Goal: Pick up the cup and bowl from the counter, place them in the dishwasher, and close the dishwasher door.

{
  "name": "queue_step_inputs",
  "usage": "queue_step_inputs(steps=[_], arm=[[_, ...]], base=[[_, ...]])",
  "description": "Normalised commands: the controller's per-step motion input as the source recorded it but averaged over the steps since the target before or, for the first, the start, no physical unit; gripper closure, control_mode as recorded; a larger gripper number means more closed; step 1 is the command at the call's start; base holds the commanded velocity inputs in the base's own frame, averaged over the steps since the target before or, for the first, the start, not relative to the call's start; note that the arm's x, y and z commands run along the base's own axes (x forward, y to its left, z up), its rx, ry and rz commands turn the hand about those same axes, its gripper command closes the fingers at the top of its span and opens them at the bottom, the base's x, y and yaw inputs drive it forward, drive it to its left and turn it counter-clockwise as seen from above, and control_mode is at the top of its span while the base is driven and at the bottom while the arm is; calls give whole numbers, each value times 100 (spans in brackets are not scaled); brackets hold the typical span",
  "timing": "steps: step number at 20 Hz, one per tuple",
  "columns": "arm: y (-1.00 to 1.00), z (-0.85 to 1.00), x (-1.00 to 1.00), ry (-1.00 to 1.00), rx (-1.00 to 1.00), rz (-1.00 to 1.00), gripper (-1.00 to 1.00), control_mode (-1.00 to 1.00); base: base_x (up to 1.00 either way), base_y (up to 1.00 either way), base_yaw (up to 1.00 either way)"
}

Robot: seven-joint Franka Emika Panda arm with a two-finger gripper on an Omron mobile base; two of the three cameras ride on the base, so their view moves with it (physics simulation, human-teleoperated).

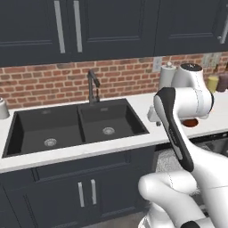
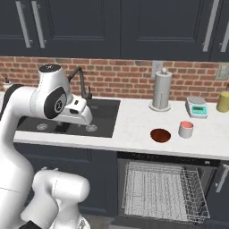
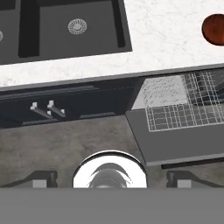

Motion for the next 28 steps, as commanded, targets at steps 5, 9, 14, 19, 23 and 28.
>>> queue_step_inputs(steps=[5, 9, 14, 19, 23, 28], arm=[[0, 0, 0, 0, 0, 0, -100, 100], [0, 0, 0, 0, 0, 0, -100, 100], [0, 0, 0, 0, 0, 0, -100, 100], [0, 0, 0, 0, 0, 0, -100, 100], [0, 0, 0, 0, 0, 0, -100, 100], [0, 0, 0, 0, 0, 0, -100, 100]], base=[[-9, 30, -30], [0, 47, -37], [0, 63, -38], [0, 61, -38], [10, 35, -35], [28, 18, -31]])
